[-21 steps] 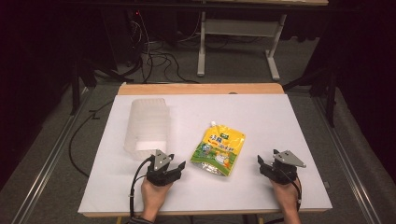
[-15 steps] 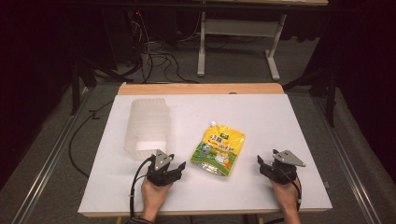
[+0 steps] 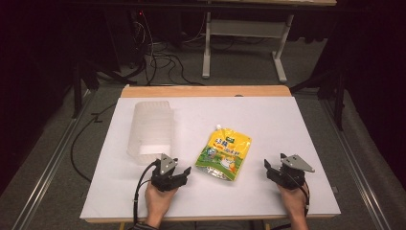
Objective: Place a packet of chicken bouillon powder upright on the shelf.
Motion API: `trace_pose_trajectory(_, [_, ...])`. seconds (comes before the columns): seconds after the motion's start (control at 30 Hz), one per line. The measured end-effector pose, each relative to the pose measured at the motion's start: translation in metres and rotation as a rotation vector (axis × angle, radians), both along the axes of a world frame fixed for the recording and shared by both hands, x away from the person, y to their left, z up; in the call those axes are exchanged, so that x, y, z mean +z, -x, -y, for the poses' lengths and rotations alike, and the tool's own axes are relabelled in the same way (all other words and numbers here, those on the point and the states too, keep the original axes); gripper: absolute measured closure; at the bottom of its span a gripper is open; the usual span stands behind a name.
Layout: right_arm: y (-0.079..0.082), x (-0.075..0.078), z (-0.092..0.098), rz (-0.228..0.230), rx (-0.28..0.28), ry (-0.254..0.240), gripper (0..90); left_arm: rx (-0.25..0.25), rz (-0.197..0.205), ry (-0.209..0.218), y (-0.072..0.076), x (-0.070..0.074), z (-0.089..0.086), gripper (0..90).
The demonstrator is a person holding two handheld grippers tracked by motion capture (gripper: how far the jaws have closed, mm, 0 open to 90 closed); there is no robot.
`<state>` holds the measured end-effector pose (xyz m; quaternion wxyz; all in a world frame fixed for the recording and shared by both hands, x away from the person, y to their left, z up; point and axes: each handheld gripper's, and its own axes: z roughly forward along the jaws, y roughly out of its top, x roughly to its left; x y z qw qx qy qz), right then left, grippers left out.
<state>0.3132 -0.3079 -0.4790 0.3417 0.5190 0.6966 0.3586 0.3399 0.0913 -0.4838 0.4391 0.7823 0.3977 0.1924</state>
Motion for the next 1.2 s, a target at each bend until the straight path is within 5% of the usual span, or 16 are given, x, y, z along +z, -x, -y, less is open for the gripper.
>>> trace_pose_trajectory(0.9, [0.0,0.0,0.0,0.003,0.008,0.007,32.3,-0.002,0.07,0.015,0.006,0.013,0.006,33.2])
trace_pose_trajectory(1.2, [0.0,0.0,-0.001,0.0,0.006,0.013,32.1,-0.026,0.054,0.042,0.003,0.02,0.013,32.6])
